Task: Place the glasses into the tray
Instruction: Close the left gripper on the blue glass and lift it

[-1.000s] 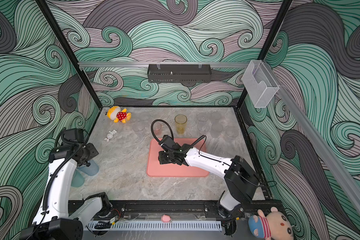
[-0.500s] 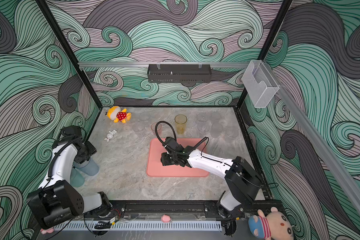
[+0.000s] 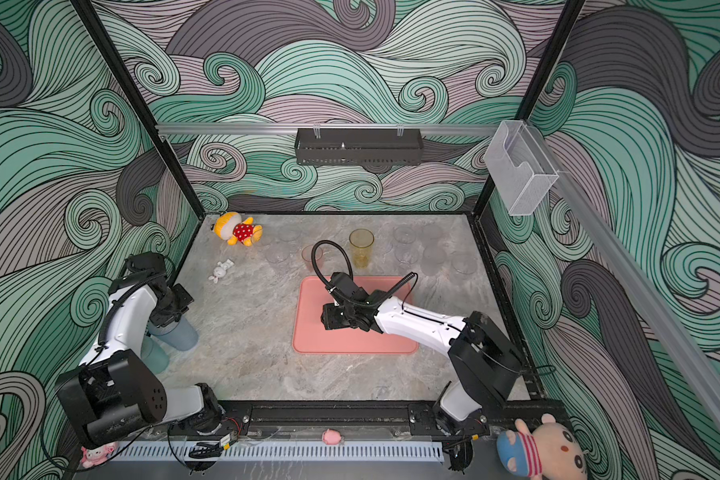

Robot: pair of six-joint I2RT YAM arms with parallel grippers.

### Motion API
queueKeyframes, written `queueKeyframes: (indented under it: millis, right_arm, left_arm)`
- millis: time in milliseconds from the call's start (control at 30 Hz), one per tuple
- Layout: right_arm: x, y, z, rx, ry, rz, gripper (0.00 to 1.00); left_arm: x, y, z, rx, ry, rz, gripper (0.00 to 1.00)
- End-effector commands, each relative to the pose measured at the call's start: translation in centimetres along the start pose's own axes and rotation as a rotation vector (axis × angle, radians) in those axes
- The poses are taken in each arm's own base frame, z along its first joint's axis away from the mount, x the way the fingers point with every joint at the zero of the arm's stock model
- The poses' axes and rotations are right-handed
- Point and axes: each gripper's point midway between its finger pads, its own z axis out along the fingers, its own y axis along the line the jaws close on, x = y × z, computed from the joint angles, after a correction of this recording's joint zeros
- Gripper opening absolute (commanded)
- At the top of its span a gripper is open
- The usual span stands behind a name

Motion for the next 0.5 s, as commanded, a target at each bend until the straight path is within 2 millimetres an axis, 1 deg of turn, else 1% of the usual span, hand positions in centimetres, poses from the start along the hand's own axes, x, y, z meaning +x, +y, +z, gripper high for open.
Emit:
queueKeyframes:
  millis: [0, 100, 200, 300, 333, 467]
  right_arm:
    - [-0.7, 0.2, -0.3, 0.007, -0.009, -0.004, 0.48]
    - [-0.8, 0.3, -0.5, 0.006, -0.013, 0.004, 0.48]
    - [-0.7, 0.1, -0.5, 0.017, -0.009, 0.008, 0.48]
    - [-0.9, -0.1, -0.7, 0.029, -0.018, 0.005, 0.48]
    - [-0.5, -0.6, -0.8, 0.049, -0.007, 0.005, 0.48]
    - [-0.8, -1.5, -1.3, 0.067, -0.018, 0.018, 0.48]
  left_arm:
    - [0.0, -0.1, 0.2, 0.008, 0.008, 0.000, 0.11]
    - [0.1, -0.3, 0.3, 0.024, 0.019, -0.002, 0.10]
    - [0.5, -0.7, -0.1, 0.047, 0.037, 0.003, 0.00]
    - [0.6, -1.3, -1.5, 0.090, 0.020, 0.016, 0.00]
    - [0.6, -1.7, -2.1, 0.120, 0.012, 0.029, 0.00]
    - [0.5, -3.2, -5.3, 0.178, -0.057, 0.091, 0.00]
